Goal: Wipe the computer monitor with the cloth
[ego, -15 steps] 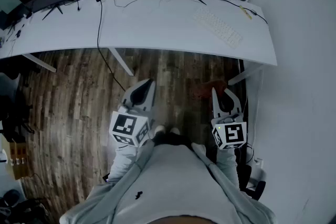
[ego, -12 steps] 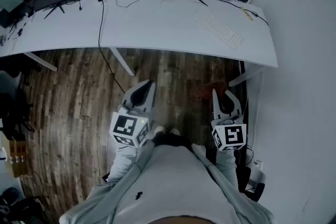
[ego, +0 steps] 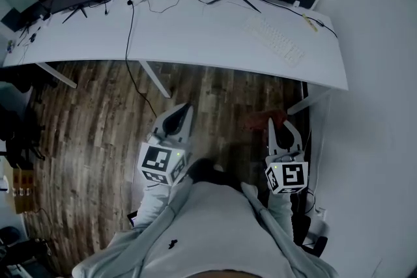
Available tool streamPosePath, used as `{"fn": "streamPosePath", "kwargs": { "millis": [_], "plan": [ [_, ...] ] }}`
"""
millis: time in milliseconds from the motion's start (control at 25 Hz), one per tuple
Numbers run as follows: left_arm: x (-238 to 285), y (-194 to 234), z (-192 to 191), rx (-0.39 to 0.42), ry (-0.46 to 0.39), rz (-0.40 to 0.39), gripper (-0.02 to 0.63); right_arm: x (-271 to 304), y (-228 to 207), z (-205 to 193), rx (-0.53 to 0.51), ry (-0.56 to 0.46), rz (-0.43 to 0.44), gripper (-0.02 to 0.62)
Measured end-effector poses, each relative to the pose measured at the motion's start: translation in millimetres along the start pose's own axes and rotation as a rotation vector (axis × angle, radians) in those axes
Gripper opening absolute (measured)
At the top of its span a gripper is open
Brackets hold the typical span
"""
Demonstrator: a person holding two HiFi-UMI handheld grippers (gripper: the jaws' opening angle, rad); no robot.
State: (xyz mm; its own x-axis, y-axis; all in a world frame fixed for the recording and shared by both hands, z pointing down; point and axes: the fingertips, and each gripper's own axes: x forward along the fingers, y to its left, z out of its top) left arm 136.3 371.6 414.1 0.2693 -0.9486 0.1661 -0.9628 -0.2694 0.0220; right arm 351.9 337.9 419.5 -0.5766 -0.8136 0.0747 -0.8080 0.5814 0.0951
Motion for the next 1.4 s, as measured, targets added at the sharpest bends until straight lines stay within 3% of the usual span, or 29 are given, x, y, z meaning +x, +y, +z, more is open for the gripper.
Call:
{"fn": "streamPosePath", "kwargs": {
  "millis": [240,480,1040,1400],
  "plan": [
    [14,3,-1,-0.001,0.005,0.009,0.02,7,-12,-14,0.038,0.018,-0.013,0.035],
    [44,36,-3,-0.013,0.002,0.013,0.02,51,-13,-21,0.033,0.035,0.005,0.035],
    [156,178,36,0.006,-0.014,0.003,0.02,233,-16,1,0.047,0.051,-0.014,0.035],
    [193,255,39,-0.005,-0.005,-0.006,0.02,310,-4,12,0.046,0.069,-0.042,0.035]
  ]
}}
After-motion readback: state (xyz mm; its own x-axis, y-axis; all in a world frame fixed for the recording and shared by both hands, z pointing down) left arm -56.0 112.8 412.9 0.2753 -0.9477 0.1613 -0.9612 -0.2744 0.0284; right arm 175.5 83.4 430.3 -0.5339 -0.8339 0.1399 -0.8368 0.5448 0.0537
